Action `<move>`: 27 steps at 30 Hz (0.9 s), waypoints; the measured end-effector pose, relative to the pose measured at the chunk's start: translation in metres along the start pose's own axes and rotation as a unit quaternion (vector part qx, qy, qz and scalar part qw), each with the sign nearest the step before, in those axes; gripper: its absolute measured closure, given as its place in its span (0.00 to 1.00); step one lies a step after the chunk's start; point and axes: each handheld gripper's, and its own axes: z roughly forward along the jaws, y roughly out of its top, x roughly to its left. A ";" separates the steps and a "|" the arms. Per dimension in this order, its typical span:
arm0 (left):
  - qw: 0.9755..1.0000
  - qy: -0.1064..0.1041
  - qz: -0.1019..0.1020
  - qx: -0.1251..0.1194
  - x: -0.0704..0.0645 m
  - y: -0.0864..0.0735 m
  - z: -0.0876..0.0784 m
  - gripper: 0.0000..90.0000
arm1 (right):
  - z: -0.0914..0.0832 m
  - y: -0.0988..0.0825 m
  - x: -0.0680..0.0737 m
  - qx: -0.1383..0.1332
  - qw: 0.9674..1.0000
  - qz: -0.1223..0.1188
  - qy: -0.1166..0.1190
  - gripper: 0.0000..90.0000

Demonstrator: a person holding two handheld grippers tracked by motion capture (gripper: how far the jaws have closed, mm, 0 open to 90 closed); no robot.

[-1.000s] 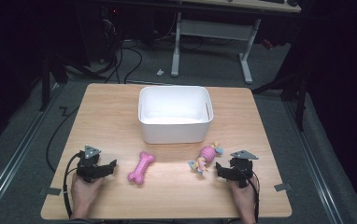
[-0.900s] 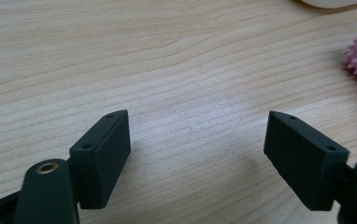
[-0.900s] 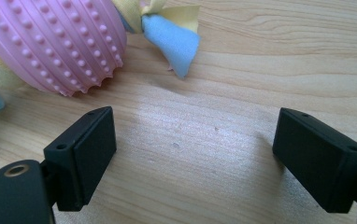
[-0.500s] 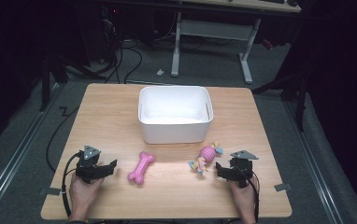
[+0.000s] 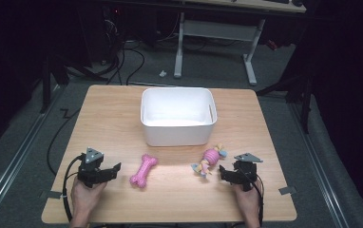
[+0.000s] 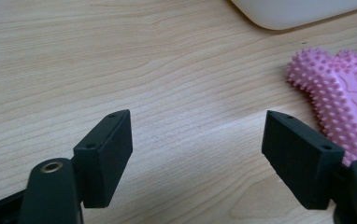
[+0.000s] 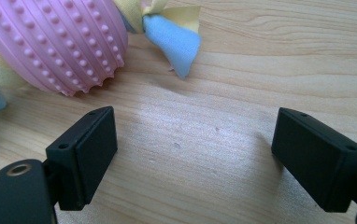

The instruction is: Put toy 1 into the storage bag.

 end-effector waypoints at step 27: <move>0.998 -0.045 0.029 0.020 -0.042 0.033 -0.008 0.29 | 0.000 0.000 0.000 -0.001 1.000 0.000 0.001 0.17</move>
